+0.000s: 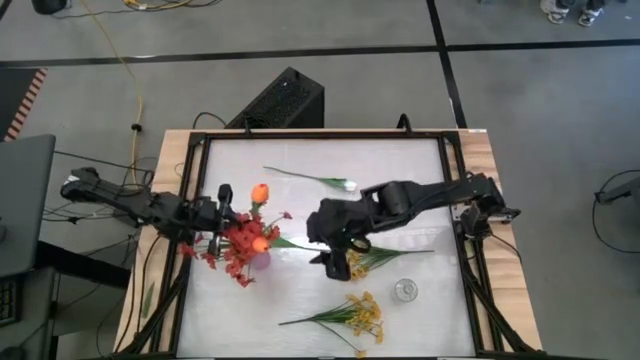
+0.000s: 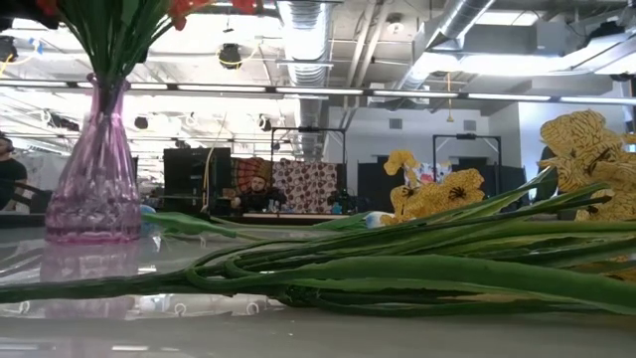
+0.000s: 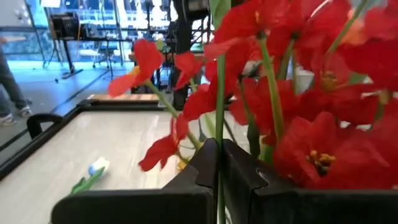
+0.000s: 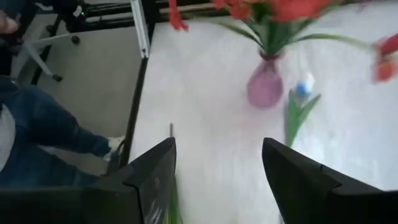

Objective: Sort flowers into vase by color
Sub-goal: Put the orange flower into the purple vase

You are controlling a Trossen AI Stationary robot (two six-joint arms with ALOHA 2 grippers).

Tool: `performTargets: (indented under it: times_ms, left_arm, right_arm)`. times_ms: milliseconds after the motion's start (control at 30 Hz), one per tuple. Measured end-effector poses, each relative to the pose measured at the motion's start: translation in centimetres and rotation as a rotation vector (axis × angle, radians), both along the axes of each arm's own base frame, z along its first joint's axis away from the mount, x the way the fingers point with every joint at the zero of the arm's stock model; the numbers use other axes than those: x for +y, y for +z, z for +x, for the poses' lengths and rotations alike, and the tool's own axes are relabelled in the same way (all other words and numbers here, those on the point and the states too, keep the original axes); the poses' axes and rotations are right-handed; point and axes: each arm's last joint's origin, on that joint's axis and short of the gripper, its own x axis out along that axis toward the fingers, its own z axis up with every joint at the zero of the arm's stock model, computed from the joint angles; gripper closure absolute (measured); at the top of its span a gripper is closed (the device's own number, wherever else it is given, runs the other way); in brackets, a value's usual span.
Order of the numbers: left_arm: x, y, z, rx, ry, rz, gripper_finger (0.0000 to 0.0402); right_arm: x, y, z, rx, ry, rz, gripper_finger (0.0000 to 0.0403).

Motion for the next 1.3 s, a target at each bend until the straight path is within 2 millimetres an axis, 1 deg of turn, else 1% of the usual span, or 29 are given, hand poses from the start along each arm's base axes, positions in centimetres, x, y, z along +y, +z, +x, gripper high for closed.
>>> performTargets:
  times_ms: [100,167,233,400,467,500,633,700,767,833,967,1033,1167,1300]
  left_arm:
    - [0.1,0.3,-0.4,-0.03,-0.013,0.02,0.0401]
    - [0.2,0.5,-0.8,-0.047,-0.02,0.026,0.0401]
    - [0.3,0.6,-1.2,-0.061,-0.026,0.023,0.0401]
    - [0.5,0.3,-2.1,-0.025,-0.056,0.006,0.0401]
    - [0.5,0.1,-2.3,-0.008,-0.076,-0.009,0.0401]
    - [0.5,0.1,-2.4,-0.005,-0.082,-0.015,0.0401]
    - [0.7,0.0,-3.0,-0.003,-0.101,-0.03,0.0401]
    - [0.7,0.0,-3.2,0.001,-0.1,-0.03,0.0401]
    - [0.8,-0.1,-3.4,0.003,-0.096,-0.029,0.0401]
    - [0.9,-0.2,-3.6,0.012,-0.094,-0.026,0.0401]
    - [0.9,-0.4,-3.8,0.027,-0.098,-0.022,0.0401]
    - [1.0,-0.4,-3.9,0.029,-0.1,-0.021,0.0401]
    - [1.0,-0.4,-4.0,0.024,-0.101,-0.028,0.0401]
    - [1.0,-0.4,-4.1,0.017,-0.101,-0.038,0.0401]
  right_arm:
    - [1.6,-1.8,1.4,0.007,0.017,-0.025,0.0138]
    - [2.6,-3.6,2.8,0.012,0.016,-0.043,0.0138]
    - [3.1,-5.3,4.2,0.009,0.01,-0.033,0.0142]
    - [3.1,-9.5,8.6,-0.075,-0.055,-0.009,0.0163]
    - [2.8,-10.9,9.8,-0.098,-0.078,0.011,0.0173]
    - [2.6,-11.3,10.3,-0.112,-0.097,0.028,0.0178]
    - [1.6,-12.1,11.1,-0.109,-0.191,0.038,0.0197]
    - [1.4,-13.5,11.5,-0.097,-0.258,-0.013,0.0202]
    - [1.5,-15.0,12.3,-0.114,-0.301,-0.038,0.0204]
    - [1.8,-16.1,12.8,-0.124,-0.315,-0.025,0.0205]
    - [2.4,-17.6,14.0,-0.183,-0.342,0.045,0.0205]
    - [2.7,-18.1,14.1,-0.19,-0.35,0.048,0.0205]
    - [2.4,-17.8,14.0,-0.202,-0.441,-0.006,0.0205]
    - [2.5,-18.0,13.9,-0.205,-0.466,-0.03,0.0205]
